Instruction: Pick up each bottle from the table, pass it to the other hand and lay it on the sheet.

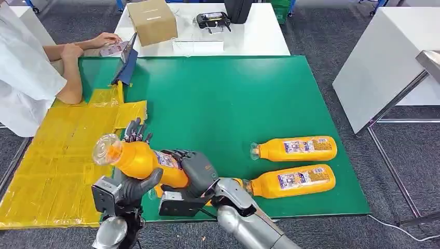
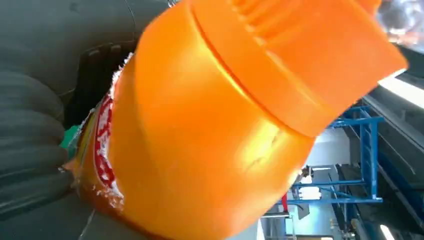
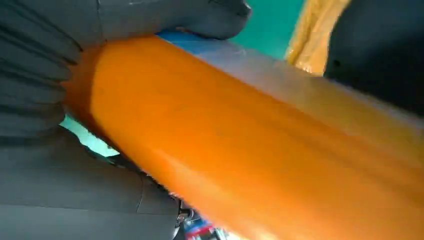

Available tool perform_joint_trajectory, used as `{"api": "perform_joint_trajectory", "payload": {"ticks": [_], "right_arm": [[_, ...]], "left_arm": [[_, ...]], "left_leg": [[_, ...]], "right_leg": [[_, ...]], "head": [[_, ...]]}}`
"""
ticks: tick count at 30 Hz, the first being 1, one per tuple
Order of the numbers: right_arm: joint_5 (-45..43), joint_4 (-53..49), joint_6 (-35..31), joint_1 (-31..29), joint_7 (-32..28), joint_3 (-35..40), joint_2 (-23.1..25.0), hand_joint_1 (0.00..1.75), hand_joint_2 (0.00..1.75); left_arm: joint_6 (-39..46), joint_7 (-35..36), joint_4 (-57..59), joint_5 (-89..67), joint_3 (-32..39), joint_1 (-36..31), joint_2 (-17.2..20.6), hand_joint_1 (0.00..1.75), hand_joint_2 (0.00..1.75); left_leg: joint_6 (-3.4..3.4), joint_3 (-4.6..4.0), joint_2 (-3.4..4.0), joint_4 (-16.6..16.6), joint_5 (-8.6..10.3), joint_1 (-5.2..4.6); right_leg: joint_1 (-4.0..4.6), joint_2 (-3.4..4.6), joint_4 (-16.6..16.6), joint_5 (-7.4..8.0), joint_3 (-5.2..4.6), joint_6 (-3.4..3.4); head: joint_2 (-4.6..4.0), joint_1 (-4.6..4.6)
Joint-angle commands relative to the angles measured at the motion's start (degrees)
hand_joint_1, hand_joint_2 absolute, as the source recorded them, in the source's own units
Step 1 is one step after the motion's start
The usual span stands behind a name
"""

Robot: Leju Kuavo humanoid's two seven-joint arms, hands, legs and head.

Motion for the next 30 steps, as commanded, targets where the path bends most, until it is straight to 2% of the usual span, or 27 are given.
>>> {"api": "perform_joint_trajectory", "payload": {"ticks": [1, 5, 6, 12, 13, 14, 15, 16, 18, 19, 21, 24, 27, 28, 30], "right_arm": [[5.57, 3.80, -2.83, -1.59, 0.33, 12.62, -1.86, 1.75, 1.75], [5.57, 3.73, -2.83, -1.72, 0.33, 12.55, -1.94, 1.75, 1.75], [5.32, 3.09, -2.83, -1.46, 0.34, 12.28, -2.17, 1.75, 1.75], [4.13, -3.40, -6.07, 1.18, 1.49, 7.96, -4.10, 1.75, 1.75], [3.85, -4.77, -6.57, 1.76, 1.81, 6.68, -4.33, 1.54, 1.75], [3.42, -6.28, -7.11, 2.49, 1.95, 5.27, -4.55, 0.12, 1.75], [3.03, -8.19, -8.00, 3.58, 2.05, 3.61, -4.84, 0.00, 1.75], [2.55, -10.09, -8.04, 4.53, 2.14, 2.40, -5.15, 0.00, 0.00], [2.32, -13.22, -7.56, 6.03, 2.45, 0.99, -6.28, 0.00, 0.00], [4.02, -14.42, -7.19, 6.61, 3.95, 0.48, -6.87, 0.00, 0.00], [9.71, -16.10, -3.75, 6.85, 8.15, 0.88, -8.96, 0.00, 0.00], [10.89, -15.78, -3.29, 7.06, 8.71, 0.55, -9.76, 0.00, 0.00], [11.04, -15.26, -3.41, 6.95, 8.58, 0.59, -9.41, 0.00, 0.00], [12.39, -15.06, -3.19, 6.59, 9.18, 1.06, -9.66, 0.00, 0.00], [14.37, -14.43, -2.55, 6.67, 10.68, 1.48, -10.03, 0.00, 0.00]], "left_arm": [[-0.76, 0.60, 0.69, -0.46, 0.69, -1.96, 0.37, 0.56, 1.75], [-0.75, 0.60, 0.69, -0.46, 0.70, -1.96, 0.36, 0.56, 1.75], [-0.71, 0.52, 0.74, -0.56, 0.77, -1.97, 0.26, 1.75, 1.75], [1.29, -0.39, 0.85, -2.85, 2.55, -2.00, 0.26, 1.75, 1.75], [1.95, -0.45, 0.84, -3.94, 2.87, -2.15, 0.36, 1.75, 1.75], [3.14, -0.56, 0.98, -5.70, 3.09, -2.50, 0.47, 1.75, 1.75], [5.00, -0.25, 1.26, -8.29, 3.46, -3.03, 0.69, 1.75, 1.75], [6.99, 0.04, 1.48, -10.79, 4.15, -3.55, 0.91, 1.75, 1.75], [9.63, 0.84, 2.41, -14.69, 5.32, -4.97, 1.57, 1.75, 1.75], [13.37, 2.77, 3.87, -21.38, 6.10, -5.91, 2.03, 1.75, 1.75], [20.66, 12.43, 9.54, -41.37, 8.88, -9.87, 3.86, 1.75, 1.75], [20.06, 11.68, 12.86, -42.16, 10.72, -12.28, 4.59, 1.75, 1.75], [20.07, 11.47, 12.60, -42.25, 10.70, -11.86, 4.04, 1.75, 1.75], [21.57, 13.79, 13.19, -46.93, 10.81, -12.05, 4.60, 1.75, 1.75], [25.89, 25.72, 19.04, -67.95, 12.79, -15.90, 7.53, 1.75, 1.75]], "left_leg": [[-0.07, 0.30, -0.21, -0.03, -0.13, 0.09], [-0.09, 0.39, -0.25, 0.00, -0.19, 0.10], [-0.08, 0.29, -0.25, -0.02, -0.12, 0.08], [-0.07, 0.20, -0.26, -0.03, -0.08, 0.07], [-0.10, 0.34, -0.35, 0.00, -0.16, 0.11], [-0.08, 0.25, -0.36, -0.01, -0.10, 0.07], [-0.06, 0.18, -0.30, -0.01, -0.08, 0.07], [-0.05, 0.10, -0.23, -0.01, -0.05, 0.04], [-0.08, 0.20, -0.36, 0.03, -0.11, 0.08], [-0.06, 0.15, -0.28, -0.02, -0.05, 0.05], [-0.05, 0.10, -0.24, -0.05, -0.01, 0.03], [-0.10, 0.39, -0.41, -0.07, -0.06, 0.06], [-0.04, 0.12, -0.09, -0.03, -0.02, 0.03], [-0.07, 0.26, -0.13, -0.01, -0.10, 0.03], [-0.04, 0.18, -0.11, -0.05, -0.03, 0.02]], "right_leg": [[0.04, 0.08, -0.07, -0.15, 0.36, -0.08], [0.03, 0.09, -0.05, -0.23, 0.46, -0.11], [0.03, 0.02, -0.06, -0.17, 0.35, -0.08], [0.03, -0.04, -0.06, -0.13, 0.25, -0.07], [0.05, -0.01, -0.04, -0.22, 0.40, -0.11], [0.02, -0.07, -0.03, -0.19, 0.31, -0.09], [0.03, -0.06, -0.04, -0.14, 0.22, -0.07], [0.01, -0.04, -0.03, -0.10, 0.13, -0.06], [0.03, -0.09, -0.01, -0.19, 0.27, -0.08], [0.02, -0.07, -0.04, -0.12, 0.19, -0.07], [0.01, -0.07, -0.05, -0.07, 0.14, -0.05], [0.00, -0.04, -0.06, -0.17, 0.46, -0.12], [0.01, 0.09, -0.05, -0.01, 0.12, -0.06], [-0.01, 0.16, -0.02, -0.08, 0.26, -0.09], [-0.01, 0.06, -0.05, -0.01, 0.18, -0.07]], "head": [[0.00, 0.02], [0.00, 0.02], [0.00, 0.00], [0.00, 0.02], [0.00, 0.00], [0.00, 0.00], [0.00, 0.02], [0.00, -0.02], [0.00, 0.04], [0.00, 0.02], [0.00, 0.00], [0.00, 0.02], [0.00, 0.00], [0.00, 0.00], [0.00, 0.02]]}}
